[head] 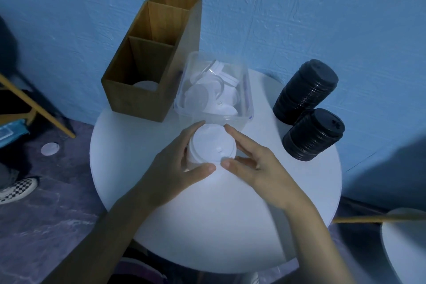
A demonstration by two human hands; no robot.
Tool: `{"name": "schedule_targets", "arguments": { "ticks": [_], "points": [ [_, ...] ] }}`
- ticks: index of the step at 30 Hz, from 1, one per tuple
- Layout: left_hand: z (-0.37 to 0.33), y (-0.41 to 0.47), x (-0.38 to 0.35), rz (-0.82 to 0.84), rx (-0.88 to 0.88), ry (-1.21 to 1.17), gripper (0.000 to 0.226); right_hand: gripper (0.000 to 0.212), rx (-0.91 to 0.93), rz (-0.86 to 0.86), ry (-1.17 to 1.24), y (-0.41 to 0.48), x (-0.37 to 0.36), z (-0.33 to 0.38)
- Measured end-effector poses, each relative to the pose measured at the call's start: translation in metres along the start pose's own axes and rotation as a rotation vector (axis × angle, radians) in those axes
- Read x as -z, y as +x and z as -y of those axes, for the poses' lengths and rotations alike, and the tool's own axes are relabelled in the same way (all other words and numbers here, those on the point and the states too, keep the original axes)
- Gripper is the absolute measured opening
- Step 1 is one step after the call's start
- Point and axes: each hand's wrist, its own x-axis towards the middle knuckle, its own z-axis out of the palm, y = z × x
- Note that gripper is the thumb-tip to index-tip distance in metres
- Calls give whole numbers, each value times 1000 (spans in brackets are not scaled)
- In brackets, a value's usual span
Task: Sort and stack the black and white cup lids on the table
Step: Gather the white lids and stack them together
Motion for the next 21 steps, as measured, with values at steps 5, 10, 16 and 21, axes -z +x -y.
{"name": "schedule_targets", "arguments": {
  "ticks": [5, 10, 16, 21],
  "points": [
    [5, 1, -2, -6, 29, 8, 82, 48, 20, -104, -251, 14, 14, 12],
    [6, 2, -3, -15, 43, 21, 83, 17, 207, -421, -398, 49, 19, 48],
    [4, 2, -3, -26, 45, 0, 83, 33, 83, -340, -718, 120, 14, 63],
    [5, 1, -2, -11, 78, -29, 87, 44, 4, -355, -853, 155, 1, 63]
  ]
}}
